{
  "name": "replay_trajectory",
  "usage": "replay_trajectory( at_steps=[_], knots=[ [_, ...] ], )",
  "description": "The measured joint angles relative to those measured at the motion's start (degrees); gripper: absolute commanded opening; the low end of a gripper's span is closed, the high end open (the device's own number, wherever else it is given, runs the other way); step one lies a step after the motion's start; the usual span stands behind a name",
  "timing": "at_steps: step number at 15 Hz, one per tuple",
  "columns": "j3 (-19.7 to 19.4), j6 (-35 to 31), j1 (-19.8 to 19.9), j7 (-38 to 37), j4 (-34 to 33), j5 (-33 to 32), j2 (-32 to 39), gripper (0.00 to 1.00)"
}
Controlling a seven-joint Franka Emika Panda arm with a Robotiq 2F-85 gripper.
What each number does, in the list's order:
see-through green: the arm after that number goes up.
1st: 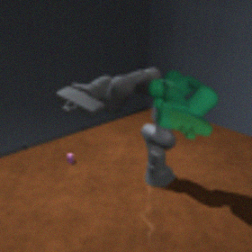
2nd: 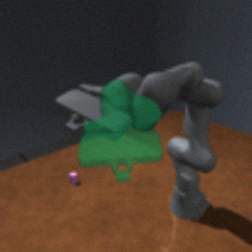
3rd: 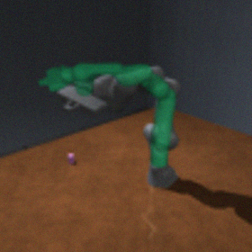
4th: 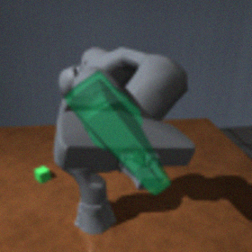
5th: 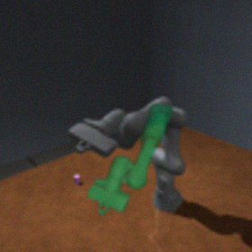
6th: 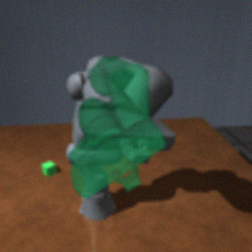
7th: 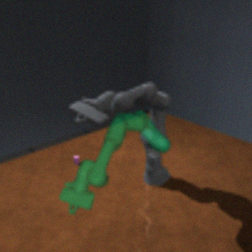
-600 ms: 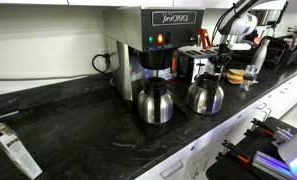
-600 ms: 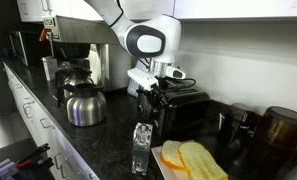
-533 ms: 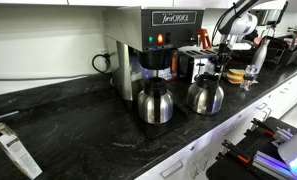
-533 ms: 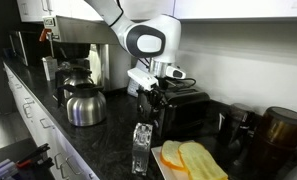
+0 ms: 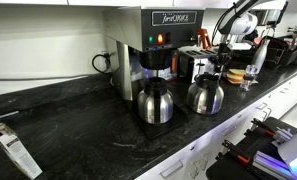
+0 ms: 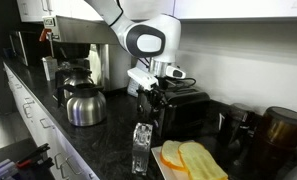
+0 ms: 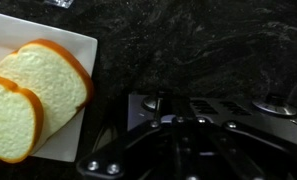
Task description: Push down the right switch of the toaster
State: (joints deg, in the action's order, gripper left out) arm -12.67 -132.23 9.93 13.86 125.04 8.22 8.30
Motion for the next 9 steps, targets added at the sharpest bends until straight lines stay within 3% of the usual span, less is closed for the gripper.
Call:
replay_trajectory(
  at_steps=[5, 9],
  knots=[
    [0.6, -0.1, 0.0, 1.4, -0.1, 0.0, -1.3, 0.00],
    [2.7, -0.1, -0.7, 5.9, -1.0, 0.0, -10.7, 0.00]
  ],
)
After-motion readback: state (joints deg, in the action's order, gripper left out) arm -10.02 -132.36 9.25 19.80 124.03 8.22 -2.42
